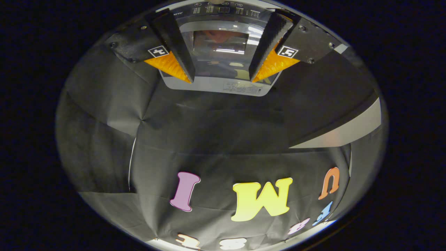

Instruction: Put the clothes into the washing machine and then close the washing machine lid.

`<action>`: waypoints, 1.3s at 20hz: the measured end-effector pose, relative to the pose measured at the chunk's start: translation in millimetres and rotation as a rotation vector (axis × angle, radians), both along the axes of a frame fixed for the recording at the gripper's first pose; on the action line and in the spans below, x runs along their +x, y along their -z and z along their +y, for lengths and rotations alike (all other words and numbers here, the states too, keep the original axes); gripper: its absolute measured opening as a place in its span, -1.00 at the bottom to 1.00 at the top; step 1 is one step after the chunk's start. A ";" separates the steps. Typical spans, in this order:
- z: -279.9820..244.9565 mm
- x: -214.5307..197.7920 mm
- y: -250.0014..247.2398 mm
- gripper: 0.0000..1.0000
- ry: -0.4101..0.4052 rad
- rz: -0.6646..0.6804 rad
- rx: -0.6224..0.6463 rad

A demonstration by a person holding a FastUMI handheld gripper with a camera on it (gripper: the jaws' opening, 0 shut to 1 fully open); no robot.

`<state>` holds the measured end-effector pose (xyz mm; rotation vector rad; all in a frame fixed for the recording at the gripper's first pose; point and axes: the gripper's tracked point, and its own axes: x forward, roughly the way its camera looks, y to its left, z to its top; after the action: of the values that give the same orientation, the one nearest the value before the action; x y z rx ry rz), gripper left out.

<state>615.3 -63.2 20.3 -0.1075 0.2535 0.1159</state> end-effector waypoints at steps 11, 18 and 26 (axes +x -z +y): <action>-1.0 -109.4 17.8 0.96 0.052 0.008 0.032; 44.9 -273.3 25.2 0.96 0.143 -0.063 0.070; 121.1 -448.5 21.3 0.96 0.091 -0.107 0.085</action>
<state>166.8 58.0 -1.0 -0.0174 0.1460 0.0298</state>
